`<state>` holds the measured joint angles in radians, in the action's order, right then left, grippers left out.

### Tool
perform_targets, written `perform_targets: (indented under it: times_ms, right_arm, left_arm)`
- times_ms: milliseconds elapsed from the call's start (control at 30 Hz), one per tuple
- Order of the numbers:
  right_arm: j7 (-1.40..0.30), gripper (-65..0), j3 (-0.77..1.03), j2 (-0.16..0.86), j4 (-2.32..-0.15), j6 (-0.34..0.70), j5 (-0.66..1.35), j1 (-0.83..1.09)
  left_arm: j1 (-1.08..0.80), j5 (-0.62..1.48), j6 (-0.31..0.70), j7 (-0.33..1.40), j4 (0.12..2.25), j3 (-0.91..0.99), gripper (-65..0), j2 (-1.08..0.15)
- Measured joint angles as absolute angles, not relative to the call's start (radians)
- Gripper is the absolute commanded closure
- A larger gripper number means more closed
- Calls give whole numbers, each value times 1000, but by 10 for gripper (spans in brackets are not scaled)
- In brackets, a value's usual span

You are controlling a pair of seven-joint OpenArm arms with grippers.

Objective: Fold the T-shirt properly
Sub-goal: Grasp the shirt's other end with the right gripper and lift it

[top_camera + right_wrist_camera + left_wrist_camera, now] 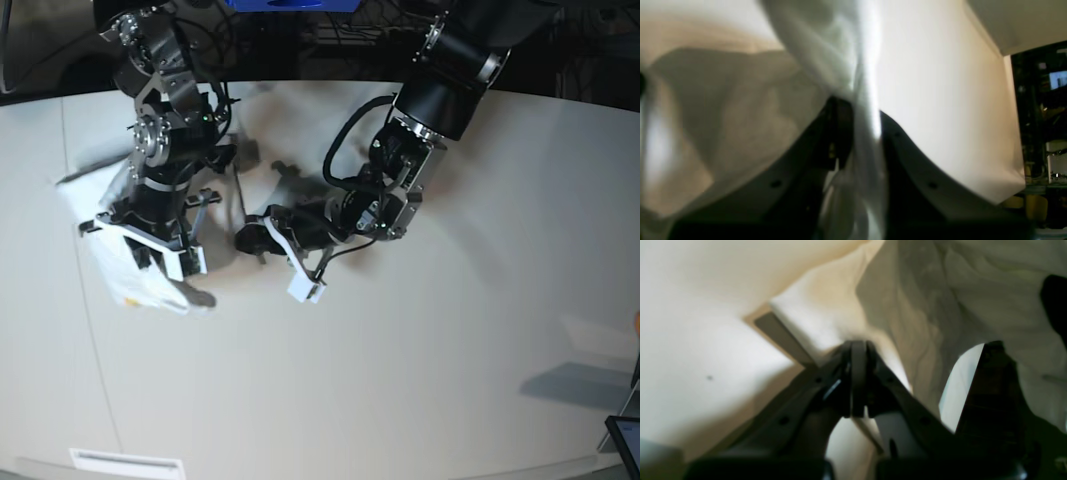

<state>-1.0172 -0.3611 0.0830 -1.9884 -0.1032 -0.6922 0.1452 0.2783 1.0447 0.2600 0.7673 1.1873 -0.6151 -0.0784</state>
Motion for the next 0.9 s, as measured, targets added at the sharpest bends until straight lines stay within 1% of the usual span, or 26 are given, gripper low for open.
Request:
perform_targets:
  times_ms: [67,133,167,233,267,367,500,700,900]
  right_arm:
    - [-1019,-132,-361,59,-1987,-96,-691,154]
    - [-1017,-254,-363,57,-1987,-52,-692,153]
    - [-1019,-306,-362,51,-1987,-52,-701,154]
    - [-1026,-380,-360,28,-1987,-49,-715,156]
    - [-1025,-396,-360,13,-1987,-38,-709,157]
    - [-1023,-398,-360,-38,-1987,-38,-707,163]
    - [-1031,-405,-368,-84,-1987,-38,-708,156]
    - [-1123,-406,-536,-97,-1988,-38,-703,158]
    - [-1136,-408,-557,-101,-1988,-34,-706,183]
  left_arm:
    - [276,1044,259,771,1192,-615,0,-89]
    - [273,1044,260,771,1222,-616,0,-112]
    - [273,1048,261,774,1244,-616,0,-128]
    - [273,1052,263,773,1271,-585,0,-153]
    - [271,1052,262,774,1277,-551,0,-163]
    - [267,1051,260,768,1281,-481,0,-207]
    - [264,1049,260,772,1280,-463,0,-237]
    - [272,1052,260,774,1280,-465,0,-244]
    - [274,1052,260,774,1280,-465,0,-247]
